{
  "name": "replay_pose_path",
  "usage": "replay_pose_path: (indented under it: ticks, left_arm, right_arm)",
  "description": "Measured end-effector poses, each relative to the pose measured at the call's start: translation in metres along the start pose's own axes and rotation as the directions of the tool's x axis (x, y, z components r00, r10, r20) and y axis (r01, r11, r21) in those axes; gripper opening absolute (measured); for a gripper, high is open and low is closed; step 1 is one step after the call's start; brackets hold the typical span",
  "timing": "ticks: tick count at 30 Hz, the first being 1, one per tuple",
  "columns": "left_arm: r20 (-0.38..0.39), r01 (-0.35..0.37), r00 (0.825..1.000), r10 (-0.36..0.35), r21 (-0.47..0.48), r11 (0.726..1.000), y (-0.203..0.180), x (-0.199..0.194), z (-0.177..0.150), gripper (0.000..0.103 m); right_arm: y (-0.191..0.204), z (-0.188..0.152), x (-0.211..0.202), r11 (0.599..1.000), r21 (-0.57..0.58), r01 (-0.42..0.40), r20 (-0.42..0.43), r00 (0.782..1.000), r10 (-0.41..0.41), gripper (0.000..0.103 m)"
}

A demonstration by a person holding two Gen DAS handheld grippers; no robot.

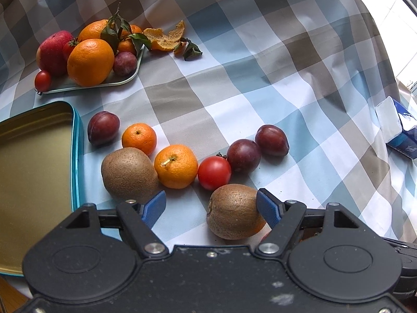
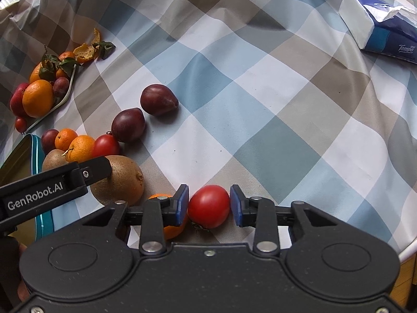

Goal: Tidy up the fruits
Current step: 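Grasp the red tomato with the right tool while the left tool grasps a brown kiwi, then carry the kiwi in the left tool over the tin tray while the right tool holds the tomato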

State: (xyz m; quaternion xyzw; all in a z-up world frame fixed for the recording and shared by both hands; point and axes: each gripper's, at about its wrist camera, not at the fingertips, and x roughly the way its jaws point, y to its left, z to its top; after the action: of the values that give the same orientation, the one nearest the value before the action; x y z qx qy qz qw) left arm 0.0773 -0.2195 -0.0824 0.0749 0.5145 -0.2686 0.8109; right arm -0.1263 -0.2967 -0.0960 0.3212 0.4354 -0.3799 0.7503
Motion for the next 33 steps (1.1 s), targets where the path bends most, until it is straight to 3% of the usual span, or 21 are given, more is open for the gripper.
replay_pose_path:
  ticks: [9, 22, 24, 26, 33]
  left_arm:
    - [-0.025, 0.011, 1.0, -0.01, 0.024, 1.0, -0.018, 0.009, -0.004, 0.08]
    - [-0.11, -0.083, 0.99, 0.091, 0.082, 0.993, -0.03, 0.044, -0.014, 0.078]
    - [-0.088, -0.093, 0.991, 0.104, 0.117, 0.989, -0.034, 0.043, -0.015, 0.074]
    - [-0.071, -0.069, 0.994, 0.08, 0.143, 0.987, -0.037, 0.041, -0.017, 0.06]
    - [-0.058, -0.081, 0.994, 0.092, 0.172, 0.982, -0.041, 0.036, -0.018, 0.06]
  right_arm:
    - [-0.015, 0.005, -0.018, 1.0, 0.002, 0.018, 0.054, 0.998, -0.018, 0.043]
    - [-0.023, -0.001, -0.011, 0.999, -0.005, 0.044, 0.037, 0.998, -0.044, 0.044]
    - [-0.022, -0.001, -0.01, 0.999, -0.004, 0.047, 0.034, 0.998, -0.047, 0.044]
    - [-0.021, -0.002, -0.009, 0.999, -0.006, 0.052, 0.03, 0.998, -0.051, 0.044]
    - [-0.016, -0.004, -0.005, 0.997, -0.03, 0.067, 0.007, 0.998, -0.067, 0.044]
